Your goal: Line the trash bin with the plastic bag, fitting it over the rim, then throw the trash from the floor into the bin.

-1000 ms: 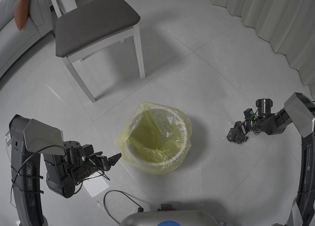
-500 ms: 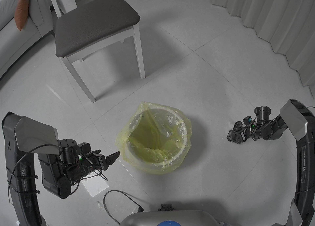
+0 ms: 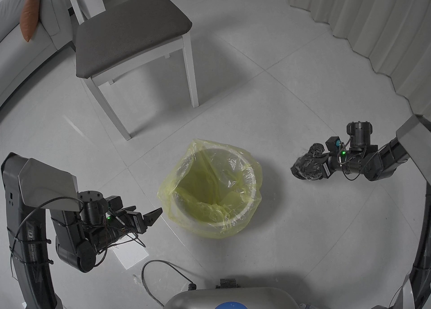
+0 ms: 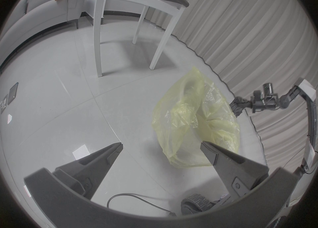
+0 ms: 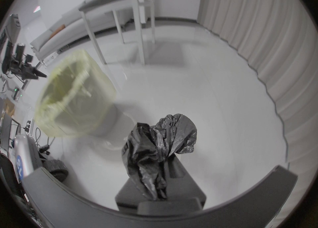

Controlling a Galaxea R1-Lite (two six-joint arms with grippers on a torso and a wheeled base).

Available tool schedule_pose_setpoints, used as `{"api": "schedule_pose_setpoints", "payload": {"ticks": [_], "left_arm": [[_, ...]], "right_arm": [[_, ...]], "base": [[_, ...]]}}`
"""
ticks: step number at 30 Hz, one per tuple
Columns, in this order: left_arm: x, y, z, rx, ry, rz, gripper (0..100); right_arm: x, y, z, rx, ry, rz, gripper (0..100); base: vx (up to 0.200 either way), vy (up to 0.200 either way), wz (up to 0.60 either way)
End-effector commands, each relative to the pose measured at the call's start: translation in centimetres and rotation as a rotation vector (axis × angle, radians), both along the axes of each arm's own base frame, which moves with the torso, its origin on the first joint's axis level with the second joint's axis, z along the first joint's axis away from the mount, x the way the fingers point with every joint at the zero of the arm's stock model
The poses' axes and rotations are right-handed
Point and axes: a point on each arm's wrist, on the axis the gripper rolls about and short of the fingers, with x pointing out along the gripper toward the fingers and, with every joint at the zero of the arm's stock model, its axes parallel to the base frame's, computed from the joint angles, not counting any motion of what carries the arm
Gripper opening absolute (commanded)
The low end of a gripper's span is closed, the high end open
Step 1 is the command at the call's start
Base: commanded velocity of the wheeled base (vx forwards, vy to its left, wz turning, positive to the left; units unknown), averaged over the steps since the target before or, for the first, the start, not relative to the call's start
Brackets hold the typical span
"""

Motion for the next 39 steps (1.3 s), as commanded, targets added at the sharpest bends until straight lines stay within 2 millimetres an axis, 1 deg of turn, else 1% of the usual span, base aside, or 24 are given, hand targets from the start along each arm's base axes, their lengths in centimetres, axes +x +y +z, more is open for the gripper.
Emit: {"api": "schedule_pose_setpoints", "payload": {"ticks": [1,3,4,5,6,7,8,10,11,12,15,16,17,20,21,22,23,25,26,28,30,31,35,39], "left_arm": [[-0.5,0.2,0.6,-0.003,-0.015,0.007,100],[-0.5,0.2,0.7,-0.003,-0.015,0.007,100],[-0.6,0.2,0.9,-0.008,-0.021,0.008,100],[-0.7,0.3,1.0,-0.007,-0.02,0.01,100],[-0.7,0.3,1.0,-0.007,-0.02,0.01,100],[-1.0,0.3,1.2,-0.007,-0.02,0.008,100],[-1.0,0.3,1.3,-0.008,-0.021,0.007,100],[-1.4,0.3,1.9,-0.01,-0.033,0.004,100],[-1.4,0.3,2.0,-0.01,-0.036,0.004,100],[-1.6,0.3,2.5,-0.012,-0.047,0.004,100],[-2.0,0.4,3.1,-0.015,-0.057,0.006,100],[-2.0,0.4,3.1,-0.014,-0.059,0.005,100],[-2.1,0.5,3.3,-0.016,-0.063,0.007,100],[-2.3,0.5,3.5,-0.018,-0.064,0.009,100],[-2.3,0.5,3.5,-0.018,-0.062,0.009,100],[-2.4,0.6,3.5,-0.017,-0.059,0.011,100],[-2.4,0.6,3.4,-0.017,-0.058,0.011,100],[-2.6,0.7,3.6,-0.018,-0.058,0.013,100],[-2.6,0.7,3.6,-0.019,-0.06,0.015,100],[-2.6,0.9,3.8,-0.019,-0.065,0.022,100],[-2.6,1.0,3.8,-0.019,-0.063,0.022,100],[-2.7,1.0,3.9,-0.021,-0.065,0.023,100],[-2.7,1.0,3.9,-0.021,-0.065,0.024,100],[-2.7,1.0,3.9,-0.021,-0.064,0.024,100]], "right_arm": [[-8.5,6.3,10.7,0.053,-0.262,0.21,0],[-9.0,6.6,11.1,0.056,-0.273,0.222,0],[-11.7,9.0,12.8,0.083,-0.316,0.31,0],[-12.4,9.9,13.2,0.096,-0.323,0.343,0],[-12.4,9.9,13.2,0.096,-0.323,0.343,0],[-13.5,11.7,13.3,0.122,-0.316,0.401,0],[-13.6,12.0,13.3,0.125,-0.313,0.408,0],[-14.4,13.8,13.0,0.156,-0.284,0.463,0],[-14.5,14.0,12.9,0.158,-0.279,0.468,0],[-14.6,15.3,12.1,0.17,-0.245,0.496,0],[-14.7,17.0,10.7,0.185,-0.195,0.53,0],[-14.7,17.1,10.6,0.186,-0.193,0.531,0],[-14.5,18.2,9.3,0.187,-0.158,0.548,0],[-13.5,19.4,6.8,0.174,-0.106,0.553,0],[-13.3,19.5,6.4,0.17,-0.101,0.553,0],[-12.7,20.0,5.2,0.163,-0.08,0.552,0],[-12.4,20.2,4.7,0.159,-0.071,0.551,0],[-11.4,20.9,2.9,0.146,-0.036,0.547,0],[-11.1,21.0,2.6,0.145,-0.032,0.544,0],[-9.8,21.6,1.2,0.142,-0.011,0.533,0],[-9.3,21.6,0.8,0.148,-0.003,0.524,0],[-8.5,21.8,0.0,0.162,0.02,0.505,0],[-7.2,21.4,-1.2,0.159,0.036,0.476,0],[-6.4,20.9,-1.5,0.161,0.035,0.456,0]], "base": [[0.0,0.0,0.0],[0.0,0.0,0.0],[0.0,0.0,0.0],[0.0,0.0,0.0],[0.0,0.0,0.0],[0.0,0.0,0.0],[0.0,0.0,0.0],[0.0,0.0,0.0],[0.0,0.0,0.0],[0.0,0.0,0.0],[0.0,0.0,0.0],[0.0,0.0,0.0],[0.0,0.0,0.0],[0.0,0.0,0.0],[0.0,0.0,0.0],[0.0,0.0,0.0],[0.0,0.0,0.0],[0.0,0.0,0.0],[0.0,0.0,0.0],[0.0,0.0,0.0],[0.0,0.0,0.0],[0.0,0.0,0.0],[0.0,0.0,0.0],[0.0,0.0,0.0]]}}
